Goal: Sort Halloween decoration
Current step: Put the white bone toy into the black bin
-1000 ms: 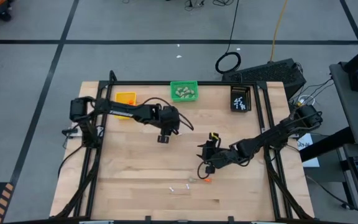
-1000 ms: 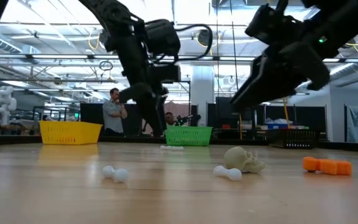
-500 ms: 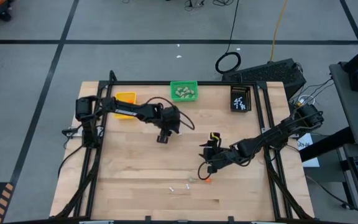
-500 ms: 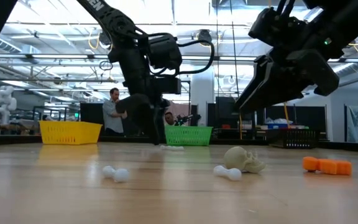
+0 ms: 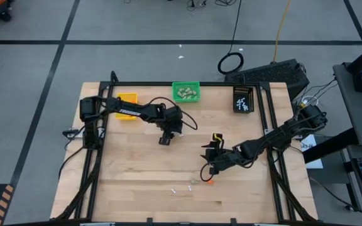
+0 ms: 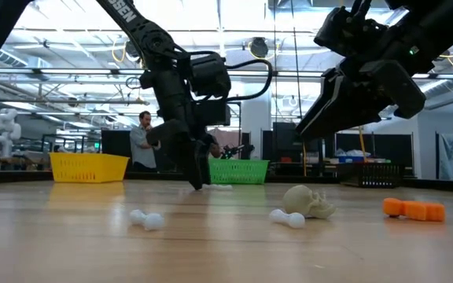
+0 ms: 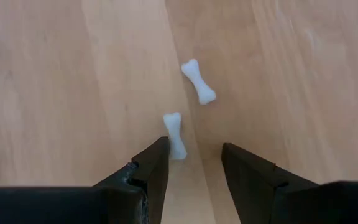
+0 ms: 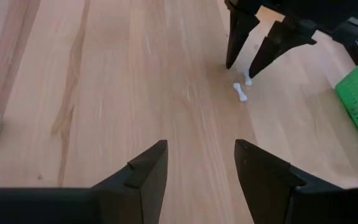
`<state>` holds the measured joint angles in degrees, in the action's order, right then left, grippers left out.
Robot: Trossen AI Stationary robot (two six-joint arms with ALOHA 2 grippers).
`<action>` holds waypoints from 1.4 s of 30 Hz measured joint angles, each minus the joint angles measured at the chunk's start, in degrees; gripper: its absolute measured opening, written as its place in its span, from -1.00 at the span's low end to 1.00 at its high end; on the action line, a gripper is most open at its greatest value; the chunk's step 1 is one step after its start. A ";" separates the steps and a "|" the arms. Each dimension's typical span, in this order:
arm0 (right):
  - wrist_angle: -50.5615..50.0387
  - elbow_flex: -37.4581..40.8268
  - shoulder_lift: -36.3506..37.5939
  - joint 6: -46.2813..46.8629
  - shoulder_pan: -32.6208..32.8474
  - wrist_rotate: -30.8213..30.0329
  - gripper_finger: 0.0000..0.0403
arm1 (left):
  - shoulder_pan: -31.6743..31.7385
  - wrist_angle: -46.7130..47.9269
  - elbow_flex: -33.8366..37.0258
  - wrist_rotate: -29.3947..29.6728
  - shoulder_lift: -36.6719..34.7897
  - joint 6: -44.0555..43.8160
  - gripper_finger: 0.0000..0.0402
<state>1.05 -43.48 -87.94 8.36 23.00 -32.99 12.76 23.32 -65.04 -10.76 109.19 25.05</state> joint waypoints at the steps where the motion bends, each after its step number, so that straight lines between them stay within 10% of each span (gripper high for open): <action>1: -0.04 0.00 0.00 0.09 0.00 0.01 -0.15 | -0.04 0.05 0.00 -0.20 0.00 -0.42 -0.20; 17: -0.06 0.00 0.00 -0.03 0.00 0.13 -0.15 | -2.02 3.43 -0.31 -0.62 -2.33 -1.26 -0.20; 27: -0.05 0.00 0.00 -0.48 -0.02 0.09 -0.15 | -3.63 0.87 -0.94 5.29 -2.69 23.93 -0.20; 42: -0.04 0.00 0.00 -1.55 -0.02 0.07 -0.15 | -3.09 13.76 -11.51 6.84 3.98 33.79 -0.20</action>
<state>1.01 -43.48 -87.94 6.81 22.98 -32.93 9.67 37.08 -76.54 -3.92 113.17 58.84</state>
